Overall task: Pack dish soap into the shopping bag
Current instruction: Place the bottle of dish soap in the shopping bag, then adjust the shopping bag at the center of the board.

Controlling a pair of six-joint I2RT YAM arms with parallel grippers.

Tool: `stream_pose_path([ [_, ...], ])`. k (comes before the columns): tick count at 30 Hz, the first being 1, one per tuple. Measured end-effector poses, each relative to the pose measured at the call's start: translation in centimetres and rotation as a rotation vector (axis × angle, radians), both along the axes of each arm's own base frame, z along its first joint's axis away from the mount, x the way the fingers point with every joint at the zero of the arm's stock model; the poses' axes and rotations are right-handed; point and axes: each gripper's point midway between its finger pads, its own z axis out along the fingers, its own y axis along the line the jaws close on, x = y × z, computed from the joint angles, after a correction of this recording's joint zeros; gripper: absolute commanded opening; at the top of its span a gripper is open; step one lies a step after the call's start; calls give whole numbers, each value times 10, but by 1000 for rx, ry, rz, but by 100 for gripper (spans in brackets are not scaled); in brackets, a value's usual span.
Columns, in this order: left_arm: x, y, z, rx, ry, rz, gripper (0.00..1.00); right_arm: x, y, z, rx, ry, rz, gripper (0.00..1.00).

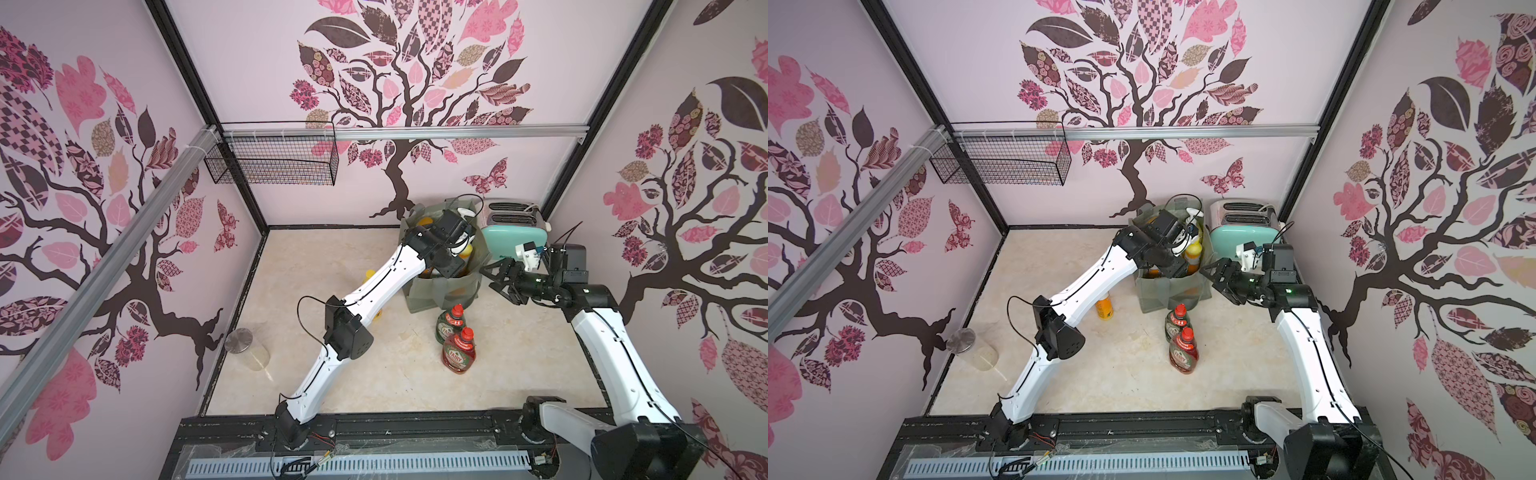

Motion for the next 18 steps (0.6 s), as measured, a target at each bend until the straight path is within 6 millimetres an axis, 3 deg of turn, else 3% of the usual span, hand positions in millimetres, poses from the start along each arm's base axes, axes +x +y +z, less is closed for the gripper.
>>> stream_pose_path([
  [5, 5, 5, 28, -30, -71, 26, 73, -1, 0, 0, -1, 3, 1, 78],
  [9, 0, 20, 83, -93, -165, 59, 74, -1, 0, 0, -1, 5, 1, 78],
  [15, -39, 73, 183, -242, -289, 131, 75, -1, 0, 11, -18, -20, 12, 78],
  [18, -59, 104, 207, -310, -291, 182, 75, 2, -2, 22, -51, -44, 19, 79],
])
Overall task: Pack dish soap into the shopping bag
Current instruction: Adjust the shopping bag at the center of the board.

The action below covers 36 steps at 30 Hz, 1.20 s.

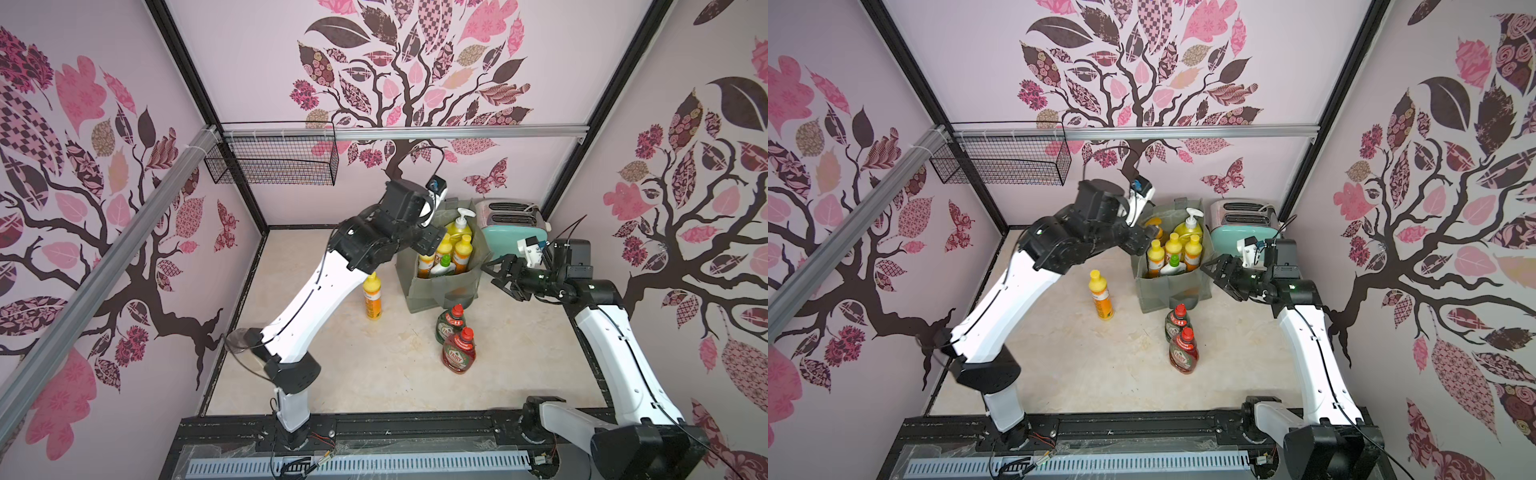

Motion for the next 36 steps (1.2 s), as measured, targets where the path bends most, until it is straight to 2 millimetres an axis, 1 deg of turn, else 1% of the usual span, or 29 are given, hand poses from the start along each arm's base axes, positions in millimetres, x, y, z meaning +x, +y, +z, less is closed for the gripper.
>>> stream_pose_path([
  [2, -5, 21, 1, -50, 40, 37, 74, 6, -3, 10, -28, -22, 0, 78],
  [3, -4, 33, -4, -75, 73, 66, 73, 10, -5, 16, -43, -36, -4, 76],
  [4, -1, 45, -11, -96, 109, 96, 73, 15, -8, 22, -59, -53, -9, 76],
  [6, 7, 59, -26, -133, 183, 137, 72, 26, -14, 31, -97, -82, -23, 75],
  [7, 13, 62, -34, -152, 221, 153, 72, 33, -18, 35, -120, -91, -33, 75],
  [9, 22, 61, -48, -185, 293, 166, 73, 49, -25, 44, -173, -121, -48, 75],
  [13, 28, 41, -76, -249, 442, 153, 73, 92, -41, 60, -285, -182, -81, 75],
  [16, 30, 34, -91, -297, 535, 167, 75, 121, -52, 59, -358, -198, -101, 74],
  [19, 40, 33, -99, -347, 599, 197, 76, 141, -60, 48, -410, -184, -106, 74],
  [21, 52, 31, -102, -365, 624, 217, 76, 146, -62, 38, -430, -166, -101, 73],
  [23, 67, 24, -104, -381, 643, 224, 74, 147, -61, 30, -447, -150, -88, 72],
  [25, 77, 16, -110, -384, 670, 229, 72, 145, -58, 25, -472, -143, -72, 72],
  [26, 78, 13, -116, -378, 685, 232, 72, 144, -54, 25, -484, -146, -62, 72],
  [29, 73, 11, -136, -341, 741, 249, 69, 142, -38, 24, -511, -164, -18, 72],
  [33, 63, 10, -153, -308, 792, 266, 62, 138, -20, 23, -537, -181, 30, 72],
  [35, 60, 10, -161, -293, 814, 275, 55, 139, -17, 21, -546, -180, 37, 71],
  [36, 59, 11, -164, -286, 820, 277, 49, 140, -17, 20, -554, -179, 39, 71],
])
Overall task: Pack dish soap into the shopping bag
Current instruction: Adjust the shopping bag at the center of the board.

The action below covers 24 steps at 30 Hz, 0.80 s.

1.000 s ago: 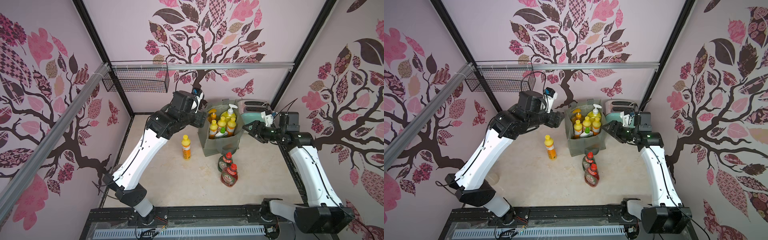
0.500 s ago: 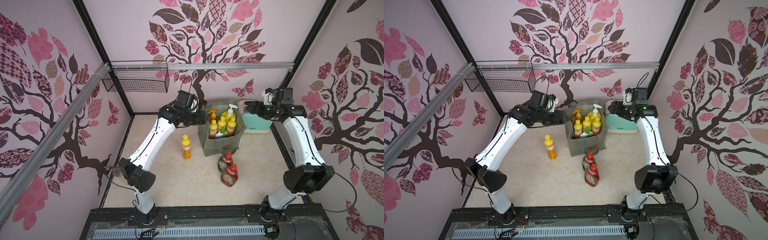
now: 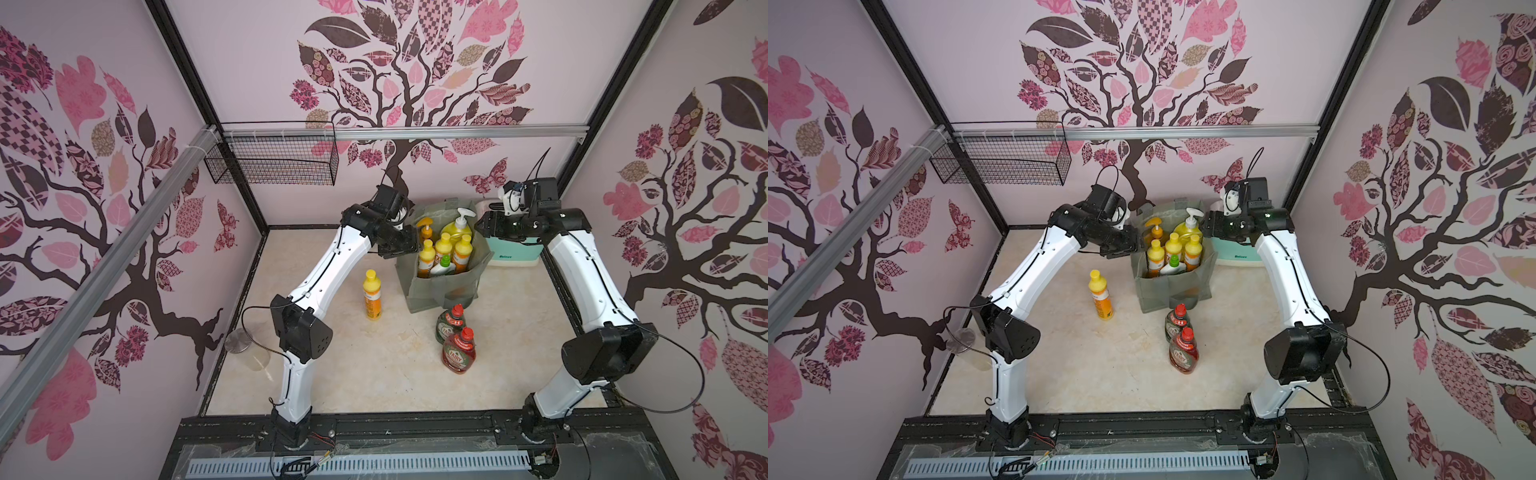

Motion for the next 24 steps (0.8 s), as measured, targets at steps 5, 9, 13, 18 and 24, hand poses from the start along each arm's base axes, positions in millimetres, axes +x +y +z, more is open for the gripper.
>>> stream_pose_path([
  [5, -1, 1, -2, 9, -2, -9, 21, 4, -3, -14, -40, 29, -10, 67],
  [9, -1, 2, -2, 22, -7, -15, 3, 4, -6, -27, -63, 60, -20, 56],
  [13, 0, 6, -2, 35, -12, -11, 0, -1, -8, -38, -68, 91, -24, 33],
  [18, 5, 15, 1, 45, -22, 3, 0, -14, -6, -35, -54, 96, -22, 16],
  [24, 10, 28, 8, 61, -42, 20, 0, -38, -4, -27, -13, 102, -27, 0],
])
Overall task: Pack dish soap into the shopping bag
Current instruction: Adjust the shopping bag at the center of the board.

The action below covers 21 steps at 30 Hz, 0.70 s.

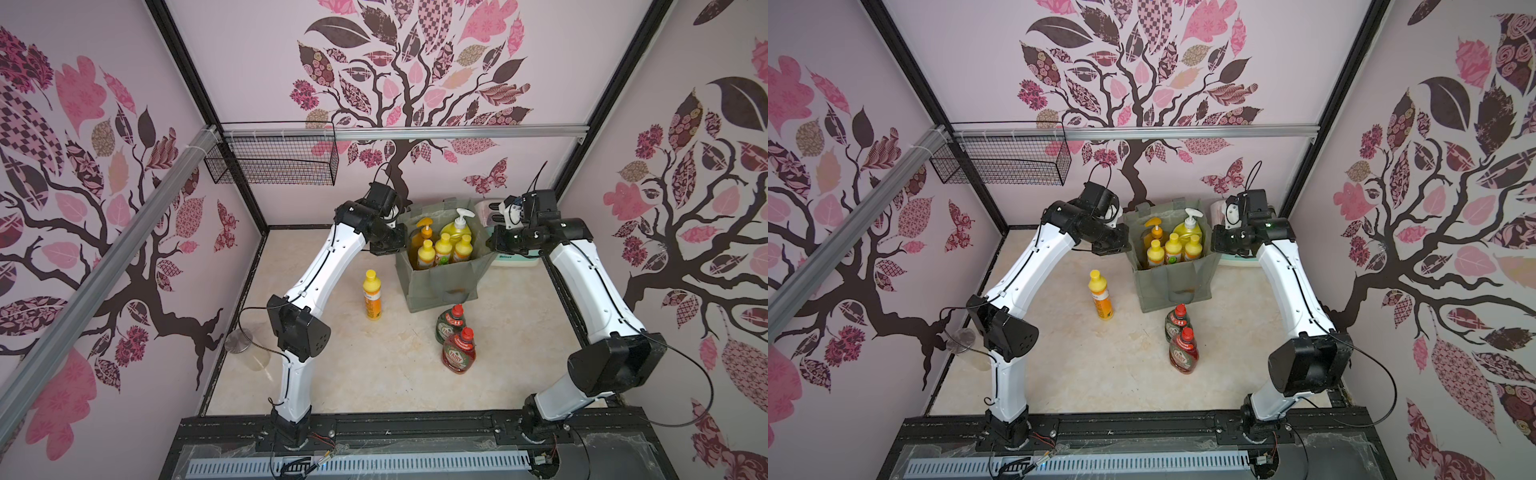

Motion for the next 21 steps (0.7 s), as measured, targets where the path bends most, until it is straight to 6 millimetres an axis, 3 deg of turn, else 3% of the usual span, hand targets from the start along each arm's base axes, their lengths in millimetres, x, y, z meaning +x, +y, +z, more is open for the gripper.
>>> stream_pose_path([
  [9, 0, 5, 20, 18, -48, -19, 0, -25, 8, 3, 88, 48, -11, 1],
  [12, -1, 5, 20, 20, -47, -25, 0, -32, 10, 2, 104, 65, -11, 21],
  [14, -1, 5, 20, 20, -49, -30, 11, -36, 12, 4, 115, 71, -6, 32],
  [18, 0, 6, 27, 22, -83, -41, 37, -40, 15, 9, 122, 73, 7, 41],
  [21, -3, 11, 43, 17, -127, -40, 46, -43, 15, 20, 120, 59, 19, 45],
])
